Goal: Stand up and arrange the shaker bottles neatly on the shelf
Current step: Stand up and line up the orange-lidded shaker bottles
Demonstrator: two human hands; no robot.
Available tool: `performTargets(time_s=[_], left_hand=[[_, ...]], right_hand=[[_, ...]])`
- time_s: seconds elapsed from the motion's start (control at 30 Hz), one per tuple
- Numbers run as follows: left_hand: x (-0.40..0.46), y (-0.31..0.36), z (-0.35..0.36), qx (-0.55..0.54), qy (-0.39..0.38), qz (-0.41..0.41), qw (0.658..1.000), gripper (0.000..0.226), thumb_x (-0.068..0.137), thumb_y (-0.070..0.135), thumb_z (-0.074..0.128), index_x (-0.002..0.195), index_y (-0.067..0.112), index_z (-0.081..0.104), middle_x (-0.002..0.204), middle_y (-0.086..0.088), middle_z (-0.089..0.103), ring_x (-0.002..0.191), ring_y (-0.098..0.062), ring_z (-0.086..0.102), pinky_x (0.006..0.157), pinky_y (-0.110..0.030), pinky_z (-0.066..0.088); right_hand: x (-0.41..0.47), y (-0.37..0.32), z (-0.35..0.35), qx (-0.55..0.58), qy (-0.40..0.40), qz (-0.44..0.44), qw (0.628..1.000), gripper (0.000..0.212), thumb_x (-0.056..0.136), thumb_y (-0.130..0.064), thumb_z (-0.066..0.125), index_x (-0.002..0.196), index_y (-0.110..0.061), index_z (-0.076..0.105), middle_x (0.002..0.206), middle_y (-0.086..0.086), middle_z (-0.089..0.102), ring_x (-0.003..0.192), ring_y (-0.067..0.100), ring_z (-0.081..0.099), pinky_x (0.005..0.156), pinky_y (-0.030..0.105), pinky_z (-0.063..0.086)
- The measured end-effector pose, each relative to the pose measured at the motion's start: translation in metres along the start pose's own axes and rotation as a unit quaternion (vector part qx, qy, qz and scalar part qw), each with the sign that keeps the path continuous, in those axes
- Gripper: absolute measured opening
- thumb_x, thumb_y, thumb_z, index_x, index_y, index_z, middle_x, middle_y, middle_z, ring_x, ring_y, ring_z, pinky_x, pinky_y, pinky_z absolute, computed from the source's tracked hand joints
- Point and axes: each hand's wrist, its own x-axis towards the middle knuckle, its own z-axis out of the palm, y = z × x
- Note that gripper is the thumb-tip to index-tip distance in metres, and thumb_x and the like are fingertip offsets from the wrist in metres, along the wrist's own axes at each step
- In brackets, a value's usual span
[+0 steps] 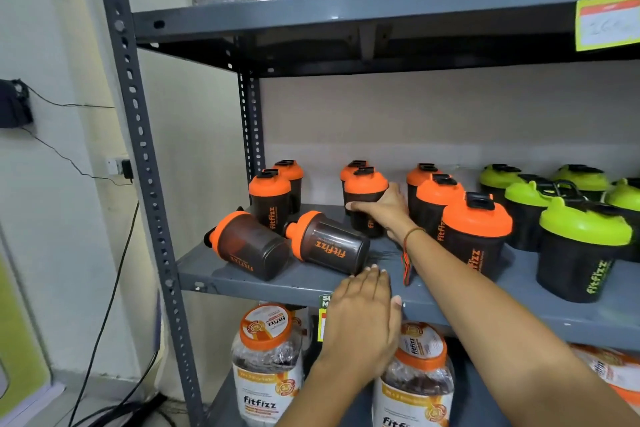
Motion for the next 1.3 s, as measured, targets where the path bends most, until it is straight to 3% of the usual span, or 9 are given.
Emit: performTargets(time_s=[0.13, 0.27, 0.47, 0.57, 0.67, 0.9, 1.07, 1.17, 1.3], left_hand=[[0.0, 0.0, 0.001, 0.003, 0.003, -0.003, 1.0, 0.053, 0.097, 0.04, 0.026, 0.137, 0.013, 0.047, 0.141, -0.006, 0.051, 0.13, -0.018, 0.045, 0.112, -0.035, 0.028], [0.0, -0.001, 0.001, 0.002, 0.002, 0.003, 1.0, 0.053, 0.097, 0.04, 0.024, 0.137, 0.012, 0.046, 0.141, -0.008, 0.051, 0.13, -0.019, 0.044, 0.112, -0.035, 0.028], [0.0, -0.003, -0.004, -0.004, -0.016, 0.012, 1.0, 0.055, 0.098, 0.042, 0.024, 0.141, 0.012, 0.04, 0.145, -0.009, 0.045, 0.135, -0.019, 0.038, 0.114, -0.033, 0.022], [-0.003, -0.003, -0.012, -0.033, -0.026, 0.014, 0.999, 0.058, 0.097, 0.049, 0.024, 0.141, 0.015, 0.039, 0.146, -0.007, 0.044, 0.135, -0.018, 0.037, 0.115, -0.031, 0.021], [-0.016, -0.008, -0.028, -0.075, 0.01, 0.021, 0.997, 0.051, 0.098, 0.048, 0.027, 0.133, 0.019, 0.05, 0.138, -0.002, 0.055, 0.127, -0.016, 0.047, 0.109, -0.028, 0.03], [-0.047, -0.087, -0.077, -0.103, 0.1, -0.014, 0.99, 0.04, 0.099, 0.035, 0.035, 0.122, 0.018, 0.062, 0.125, 0.002, 0.065, 0.12, -0.005, 0.053, 0.105, -0.015, 0.031], [-0.072, -0.161, -0.093, -0.069, 0.152, -0.142, 0.976, 0.04, 0.099, 0.035, 0.033, 0.12, 0.019, 0.064, 0.12, 0.0, 0.067, 0.111, -0.012, 0.059, 0.094, -0.026, 0.045], [-0.078, -0.19, -0.091, -0.026, 0.101, -0.188, 0.976, 0.042, 0.099, 0.035, 0.032, 0.123, 0.015, 0.061, 0.124, -0.006, 0.065, 0.112, -0.024, 0.06, 0.09, -0.037, 0.051], [-0.073, -0.207, -0.079, 0.005, 0.02, -0.201, 0.979, 0.043, 0.101, 0.032, 0.033, 0.135, 0.011, 0.049, 0.141, -0.011, 0.051, 0.13, -0.025, 0.046, 0.105, -0.043, 0.04]], right_hand=[[-0.003, 0.004, 0.01, -0.016, 0.014, 0.003, 1.0, 0.106, 0.052, -0.047, 0.093, 0.133, -0.008, 0.038, 0.132, 0.011, 0.051, 0.124, 0.031, 0.05, 0.095, 0.039, 0.047], [-0.008, 0.007, 0.01, -0.024, 0.017, -0.006, 1.0, 0.113, 0.054, -0.051, 0.092, 0.14, -0.008, 0.032, 0.139, 0.014, 0.046, 0.129, 0.034, 0.046, 0.103, 0.046, 0.045], [-0.017, 0.005, -0.009, -0.007, 0.013, -0.006, 1.0, 0.144, 0.055, -0.033, 0.096, 0.158, -0.017, -0.004, 0.163, 0.018, 0.011, 0.149, 0.038, 0.019, 0.115, 0.051, 0.026], [-0.024, -0.004, -0.026, -0.002, 0.05, -0.022, 0.998, 0.137, 0.058, -0.025, 0.095, 0.159, -0.022, 0.002, 0.164, 0.016, 0.01, 0.149, 0.038, 0.017, 0.117, 0.052, 0.026], [-0.035, -0.016, -0.038, 0.012, 0.071, -0.071, 0.995, 0.115, 0.064, -0.025, 0.09, 0.155, -0.024, 0.02, 0.16, 0.013, 0.023, 0.146, 0.034, 0.025, 0.116, 0.048, 0.03], [-0.064, -0.056, -0.035, -0.005, 0.045, -0.185, 0.982, 0.072, 0.072, -0.035, 0.08, 0.137, -0.029, 0.048, 0.139, 0.005, 0.047, 0.132, 0.027, 0.044, 0.106, 0.038, 0.036], [-0.07, -0.068, -0.017, -0.137, -0.031, -0.212, 0.967, 0.068, 0.075, -0.045, 0.077, 0.135, -0.024, 0.052, 0.135, 0.008, 0.055, 0.129, 0.029, 0.047, 0.105, 0.036, 0.034], [-0.071, -0.069, -0.007, -0.234, -0.109, -0.22, 0.941, 0.073, 0.076, -0.051, 0.074, 0.139, -0.022, 0.051, 0.141, 0.008, 0.054, 0.13, 0.027, 0.049, 0.105, 0.036, 0.038], [-0.074, -0.064, 0.007, -0.313, -0.196, -0.191, 0.91, 0.094, 0.071, -0.064, 0.072, 0.148, -0.02, 0.041, 0.147, 0.008, 0.051, 0.132, 0.029, 0.05, 0.103, 0.037, 0.042]])
